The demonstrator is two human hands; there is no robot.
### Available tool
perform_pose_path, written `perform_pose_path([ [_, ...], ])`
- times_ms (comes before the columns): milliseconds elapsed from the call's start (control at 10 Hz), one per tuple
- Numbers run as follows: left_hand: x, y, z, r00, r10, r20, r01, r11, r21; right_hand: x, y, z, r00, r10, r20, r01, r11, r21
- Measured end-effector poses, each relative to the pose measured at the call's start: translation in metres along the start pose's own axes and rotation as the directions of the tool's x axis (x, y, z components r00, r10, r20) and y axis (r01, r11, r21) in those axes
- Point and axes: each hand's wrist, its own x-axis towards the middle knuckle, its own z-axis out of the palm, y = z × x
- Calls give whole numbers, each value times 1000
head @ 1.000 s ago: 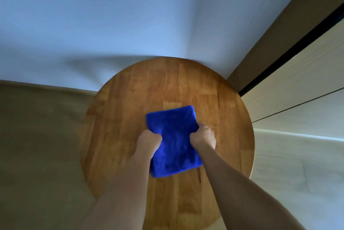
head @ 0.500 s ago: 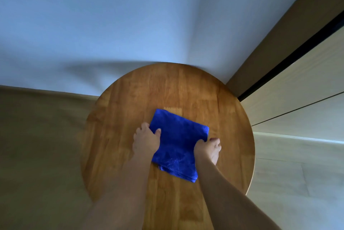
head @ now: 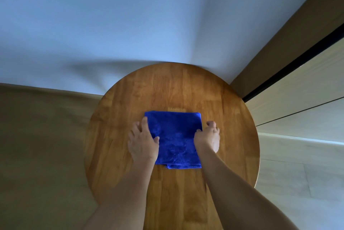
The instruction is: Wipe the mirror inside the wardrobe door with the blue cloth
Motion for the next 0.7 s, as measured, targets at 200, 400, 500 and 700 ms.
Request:
perform_pose_path([
  [200, -4, -1, 7, 942, 244, 229, -287, 941, 179, -20, 23, 4, 918, -358, 169, 394, 785, -479],
  [400, -6, -4, -11, 952, 201, 232, -239, 960, 149, -28, 25, -10, 910, -278, 309, 406, 748, -525],
  [500, -11, -1, -29, 981, 149, 124, -162, 982, 95, -37, 21, -27, 913, -291, 287, 401, 771, -495],
  [700, -26, 7, -63, 977, 210, 24, -211, 975, 63, -55, 14, -61, 899, -392, 195, 437, 769, -466],
])
